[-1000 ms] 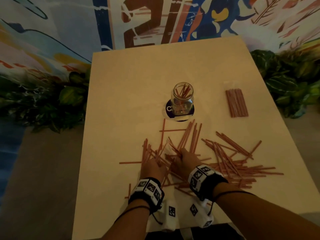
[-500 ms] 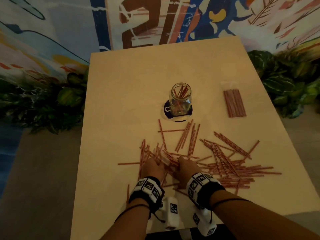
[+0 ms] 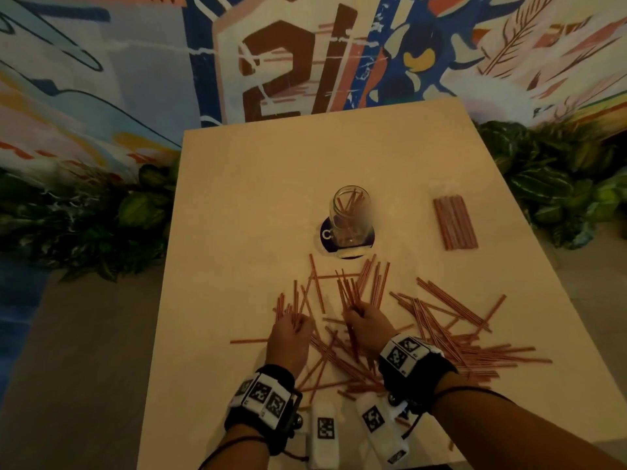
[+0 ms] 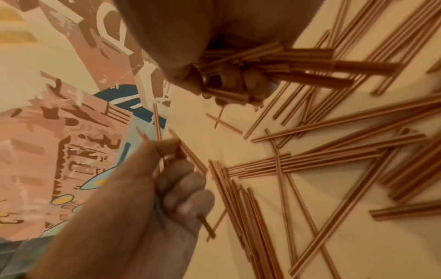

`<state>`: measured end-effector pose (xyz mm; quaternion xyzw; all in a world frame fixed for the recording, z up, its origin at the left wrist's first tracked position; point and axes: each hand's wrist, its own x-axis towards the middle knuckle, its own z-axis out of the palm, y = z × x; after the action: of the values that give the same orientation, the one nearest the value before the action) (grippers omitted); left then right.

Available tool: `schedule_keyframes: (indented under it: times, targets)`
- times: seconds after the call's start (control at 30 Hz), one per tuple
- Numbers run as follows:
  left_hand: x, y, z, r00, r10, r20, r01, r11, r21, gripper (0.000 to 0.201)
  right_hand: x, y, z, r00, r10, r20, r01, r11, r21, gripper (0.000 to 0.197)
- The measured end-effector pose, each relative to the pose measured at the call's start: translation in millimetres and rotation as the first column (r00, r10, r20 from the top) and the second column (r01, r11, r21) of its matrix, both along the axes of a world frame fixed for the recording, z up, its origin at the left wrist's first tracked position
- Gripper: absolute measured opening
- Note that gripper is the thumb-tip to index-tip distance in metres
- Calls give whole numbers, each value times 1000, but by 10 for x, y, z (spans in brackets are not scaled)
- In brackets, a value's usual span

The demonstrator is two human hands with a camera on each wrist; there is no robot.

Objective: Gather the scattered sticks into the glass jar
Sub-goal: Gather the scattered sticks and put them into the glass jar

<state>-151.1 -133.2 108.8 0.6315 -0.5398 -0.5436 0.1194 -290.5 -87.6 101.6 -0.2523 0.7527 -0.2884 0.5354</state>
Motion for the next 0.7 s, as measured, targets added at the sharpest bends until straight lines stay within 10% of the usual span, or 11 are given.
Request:
schedule_keyframes:
  times: [0.37,0.7]
  targets:
    - [-300,37,249,960,-273,-58,275,960,41,19,122,-7,218,903,-236,358,295,948,-119,24]
    - [-347,52,367,793,-608,28,604,792,87,44,71,-17,167,992,-88,93,104,976,-191,21]
